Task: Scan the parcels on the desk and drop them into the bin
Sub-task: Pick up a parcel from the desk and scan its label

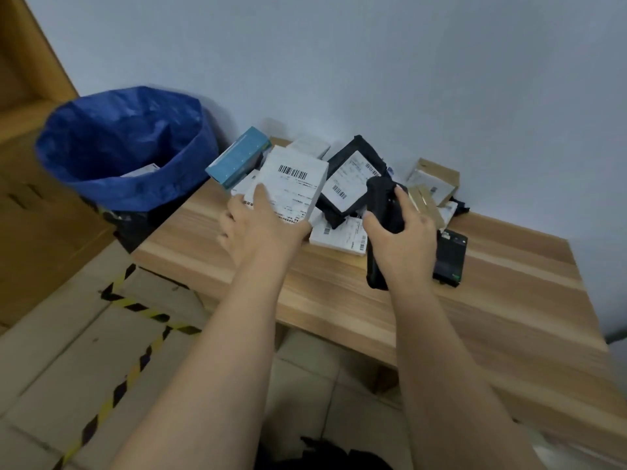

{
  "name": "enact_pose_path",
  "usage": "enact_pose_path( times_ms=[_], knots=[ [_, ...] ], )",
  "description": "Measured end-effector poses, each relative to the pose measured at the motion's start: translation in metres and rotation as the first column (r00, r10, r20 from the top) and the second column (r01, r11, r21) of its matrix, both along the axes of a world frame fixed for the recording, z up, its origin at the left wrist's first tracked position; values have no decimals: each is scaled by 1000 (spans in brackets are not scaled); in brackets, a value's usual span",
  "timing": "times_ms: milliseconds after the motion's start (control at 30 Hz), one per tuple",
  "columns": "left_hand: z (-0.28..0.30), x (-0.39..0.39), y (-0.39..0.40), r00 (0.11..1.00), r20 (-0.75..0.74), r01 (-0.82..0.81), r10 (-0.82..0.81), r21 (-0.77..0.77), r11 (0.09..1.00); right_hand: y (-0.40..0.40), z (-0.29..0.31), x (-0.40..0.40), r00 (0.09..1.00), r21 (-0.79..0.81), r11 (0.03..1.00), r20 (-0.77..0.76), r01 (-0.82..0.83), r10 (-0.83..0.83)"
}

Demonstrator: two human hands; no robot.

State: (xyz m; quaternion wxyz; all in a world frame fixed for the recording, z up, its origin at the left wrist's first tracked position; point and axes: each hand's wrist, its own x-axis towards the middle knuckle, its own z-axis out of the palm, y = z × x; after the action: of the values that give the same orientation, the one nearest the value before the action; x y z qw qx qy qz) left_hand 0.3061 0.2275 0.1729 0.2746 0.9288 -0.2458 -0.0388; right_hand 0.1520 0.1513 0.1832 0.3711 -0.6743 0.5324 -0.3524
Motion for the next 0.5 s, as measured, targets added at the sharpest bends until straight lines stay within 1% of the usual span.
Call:
enact_pose_path(
  times_ms=[133,200,367,500],
  knots=[
    [-3,28,39,999,5,-33,33,-20,999,28,-4,37,999,6,999,15,-45,45],
    [-2,57,69,998,19,-61,62,-15,998,50,-4,67,997,-8,997,21,-80,80],
    [6,141,162,980,79,-185,185,-9,983,119,2,161,982,7,985,78,-174,173],
    [14,204,234,952,111,-285,286,-23,958,178,5,241,951,-6,955,88,-297,296]
  ],
)
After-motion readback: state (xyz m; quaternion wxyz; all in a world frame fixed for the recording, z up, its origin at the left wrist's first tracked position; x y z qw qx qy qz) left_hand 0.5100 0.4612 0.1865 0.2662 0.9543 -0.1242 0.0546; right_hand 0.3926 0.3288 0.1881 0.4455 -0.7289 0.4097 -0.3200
